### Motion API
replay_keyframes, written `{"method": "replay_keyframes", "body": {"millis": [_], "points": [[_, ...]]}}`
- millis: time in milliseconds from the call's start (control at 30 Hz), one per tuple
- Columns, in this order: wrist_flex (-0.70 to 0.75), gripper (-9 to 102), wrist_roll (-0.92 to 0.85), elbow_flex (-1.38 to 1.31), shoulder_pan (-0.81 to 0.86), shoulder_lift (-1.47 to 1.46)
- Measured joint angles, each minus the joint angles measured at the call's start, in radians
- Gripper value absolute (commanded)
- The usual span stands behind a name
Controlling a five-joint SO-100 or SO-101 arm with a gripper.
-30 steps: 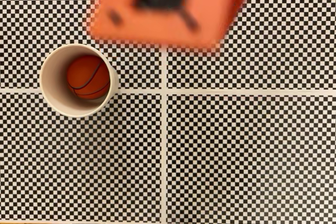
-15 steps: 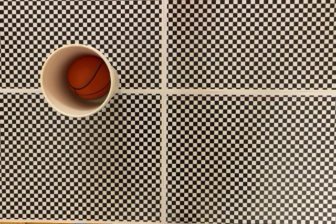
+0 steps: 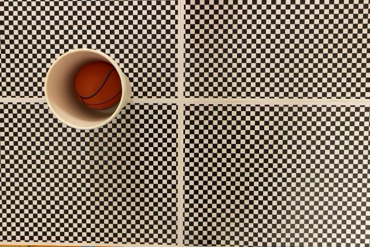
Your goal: Grasp basketball and place into cup.
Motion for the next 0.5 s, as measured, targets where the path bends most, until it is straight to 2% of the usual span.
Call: {"method": "replay_keyframes", "body": {"millis": [367, 500], "points": [[-0.074, 26, -0.02, 0.17, 0.014, 0.112], [-0.158, 25, -0.023, 0.232, 0.026, 0.112]]}}
